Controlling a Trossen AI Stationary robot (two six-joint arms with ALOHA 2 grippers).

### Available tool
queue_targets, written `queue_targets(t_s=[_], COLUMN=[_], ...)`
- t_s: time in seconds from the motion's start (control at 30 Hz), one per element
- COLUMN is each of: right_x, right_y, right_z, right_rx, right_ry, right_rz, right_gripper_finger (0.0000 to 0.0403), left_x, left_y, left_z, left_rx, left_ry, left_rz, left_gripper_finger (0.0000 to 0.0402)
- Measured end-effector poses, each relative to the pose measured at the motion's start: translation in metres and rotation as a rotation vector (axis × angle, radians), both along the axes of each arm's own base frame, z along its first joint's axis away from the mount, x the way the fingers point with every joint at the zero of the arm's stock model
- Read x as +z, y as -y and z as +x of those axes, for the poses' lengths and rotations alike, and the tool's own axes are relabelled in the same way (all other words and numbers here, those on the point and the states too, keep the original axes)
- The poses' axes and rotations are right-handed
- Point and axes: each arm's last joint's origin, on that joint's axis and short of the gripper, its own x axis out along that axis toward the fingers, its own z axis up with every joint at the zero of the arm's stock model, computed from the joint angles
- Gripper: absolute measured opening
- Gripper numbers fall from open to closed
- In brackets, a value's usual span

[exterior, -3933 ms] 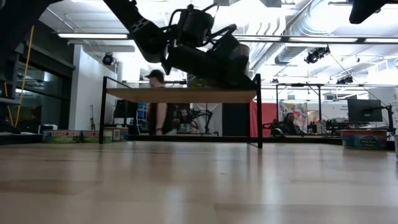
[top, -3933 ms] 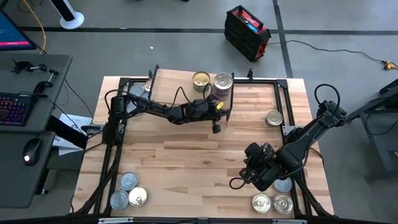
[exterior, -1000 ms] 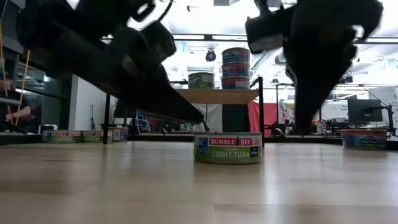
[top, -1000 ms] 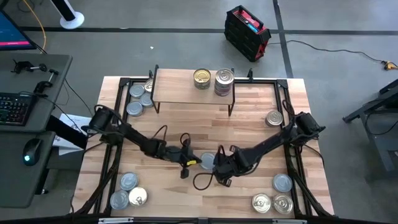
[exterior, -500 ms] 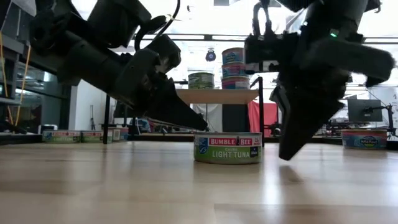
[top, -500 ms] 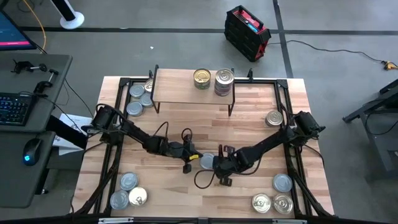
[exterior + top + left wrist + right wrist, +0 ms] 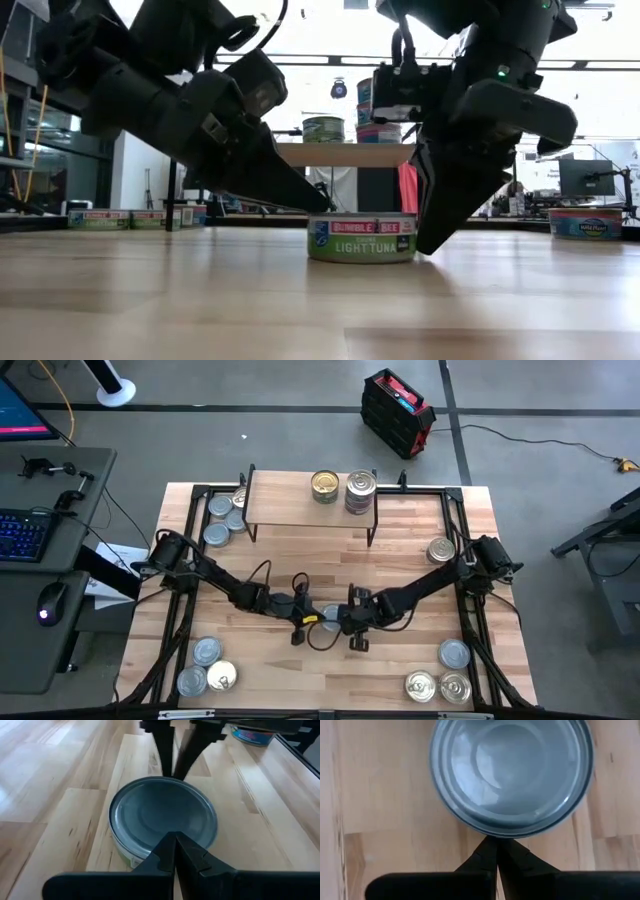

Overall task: Stack canned seafood by type on shelf
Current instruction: Put the green white tuna can on the shelf

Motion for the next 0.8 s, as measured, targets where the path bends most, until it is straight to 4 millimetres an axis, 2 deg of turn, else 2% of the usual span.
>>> queue_targets(t_s=[0.2,0.53,0.8], right_x=[0.005,0.046,0.052], right_y=[-0.001,-0.01,-0.011], right_z=[0.002,0.006,0.015], right_rx=[0.051,0.122,0.117], right_ry=[-0.004,0.111,0.212], right_rz=[0.002,0.089,0.113], right_gripper_finger=[0.0,0.0,0.0], left_x=[-0.003,-0.005,-0.014], left_y=[0.001,0.009,0.01], left_z=[-0.001,-0.004,-0.009], left_rx=[0.007,-0.012,-0.016], left_ry=[-0.02,-0.039,-0.094], left_rz=[-0.015,0.022,0.044], left_gripper_finger=[0.0,0.0,0.0])
